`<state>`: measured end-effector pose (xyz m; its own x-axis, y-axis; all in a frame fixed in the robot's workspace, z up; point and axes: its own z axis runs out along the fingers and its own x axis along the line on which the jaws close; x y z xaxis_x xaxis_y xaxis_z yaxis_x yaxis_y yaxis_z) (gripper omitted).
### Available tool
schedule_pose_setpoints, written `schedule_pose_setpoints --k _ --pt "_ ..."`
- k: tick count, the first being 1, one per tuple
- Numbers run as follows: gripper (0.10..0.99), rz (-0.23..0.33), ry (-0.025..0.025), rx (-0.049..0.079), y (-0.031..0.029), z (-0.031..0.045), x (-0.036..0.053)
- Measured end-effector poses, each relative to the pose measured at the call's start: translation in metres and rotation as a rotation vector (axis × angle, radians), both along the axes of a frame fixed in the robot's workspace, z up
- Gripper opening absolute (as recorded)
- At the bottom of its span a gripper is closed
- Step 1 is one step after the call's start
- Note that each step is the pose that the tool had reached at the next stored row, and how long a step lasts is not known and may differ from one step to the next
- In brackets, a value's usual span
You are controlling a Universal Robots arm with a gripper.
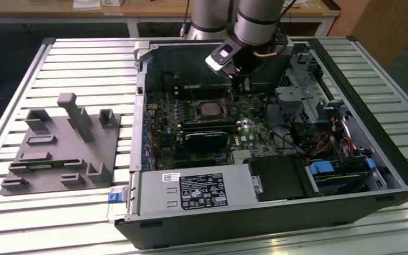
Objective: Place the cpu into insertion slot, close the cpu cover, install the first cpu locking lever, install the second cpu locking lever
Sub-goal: 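Close the cpu cover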
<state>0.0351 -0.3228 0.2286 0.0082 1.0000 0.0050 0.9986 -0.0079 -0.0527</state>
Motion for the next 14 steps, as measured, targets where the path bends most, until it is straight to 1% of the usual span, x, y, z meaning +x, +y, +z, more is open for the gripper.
schedule_pose_setpoints --k 6,11,14 --pt "0.106 0.0 -0.015 0.0 0.0006 0.0 -0.0239" --pt "0.106 0.0 -0.0264 0.0 0.0008 -0.0001 -0.0426" --pt "0.106 0.0 -0.031 0.0 0.0009 -0.0005 -0.0519"
